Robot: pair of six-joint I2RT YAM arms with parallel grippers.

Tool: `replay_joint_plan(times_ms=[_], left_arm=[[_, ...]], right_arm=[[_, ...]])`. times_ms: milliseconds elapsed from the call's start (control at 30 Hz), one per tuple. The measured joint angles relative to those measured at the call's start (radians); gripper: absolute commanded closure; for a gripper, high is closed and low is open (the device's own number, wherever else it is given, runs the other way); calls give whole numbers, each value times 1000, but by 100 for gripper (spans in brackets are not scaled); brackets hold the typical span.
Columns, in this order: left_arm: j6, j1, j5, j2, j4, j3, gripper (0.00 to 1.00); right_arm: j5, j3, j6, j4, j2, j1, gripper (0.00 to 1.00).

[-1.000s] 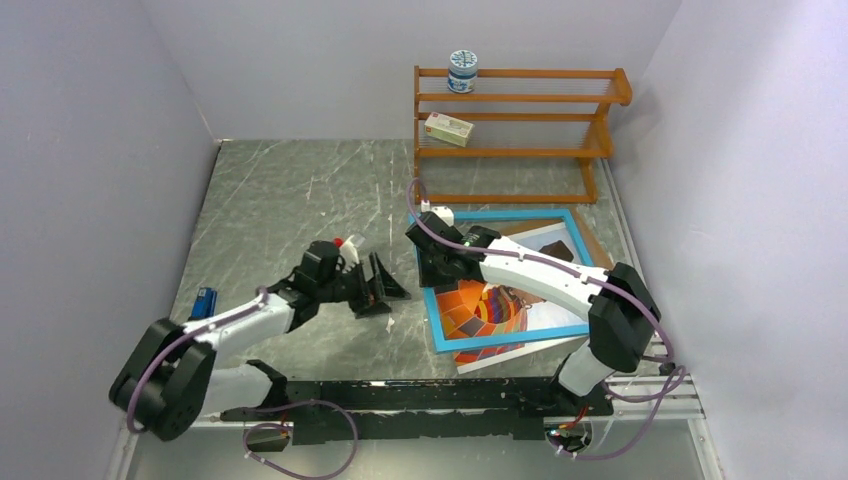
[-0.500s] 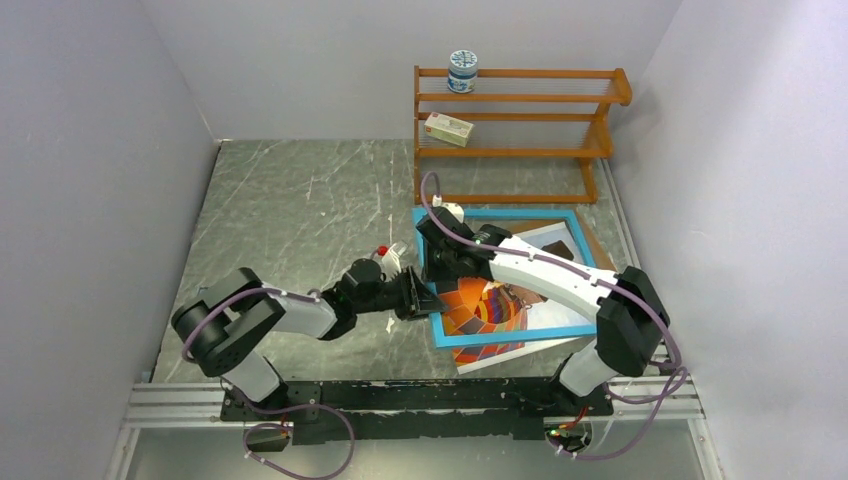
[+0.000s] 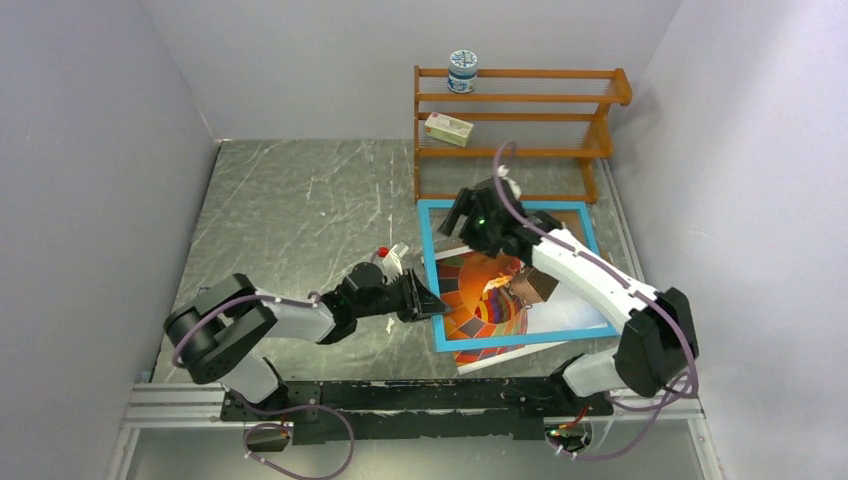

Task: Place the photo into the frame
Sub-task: Turn over the photo frame at the center of the board.

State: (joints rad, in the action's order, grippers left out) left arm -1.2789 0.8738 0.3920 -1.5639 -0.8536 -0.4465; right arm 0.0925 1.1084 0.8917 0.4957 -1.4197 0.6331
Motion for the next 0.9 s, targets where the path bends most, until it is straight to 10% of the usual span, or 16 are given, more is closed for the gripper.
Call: replay_joint_plan(times_ms=[667,900], left_arm=[[266,104,-136,187,300,-67,97],[292,127,-163,191,319,-67,97]], right_arm=[[101,-144,540,-115,169,-436,27],[145,-156,599,-153,169,-458,59]])
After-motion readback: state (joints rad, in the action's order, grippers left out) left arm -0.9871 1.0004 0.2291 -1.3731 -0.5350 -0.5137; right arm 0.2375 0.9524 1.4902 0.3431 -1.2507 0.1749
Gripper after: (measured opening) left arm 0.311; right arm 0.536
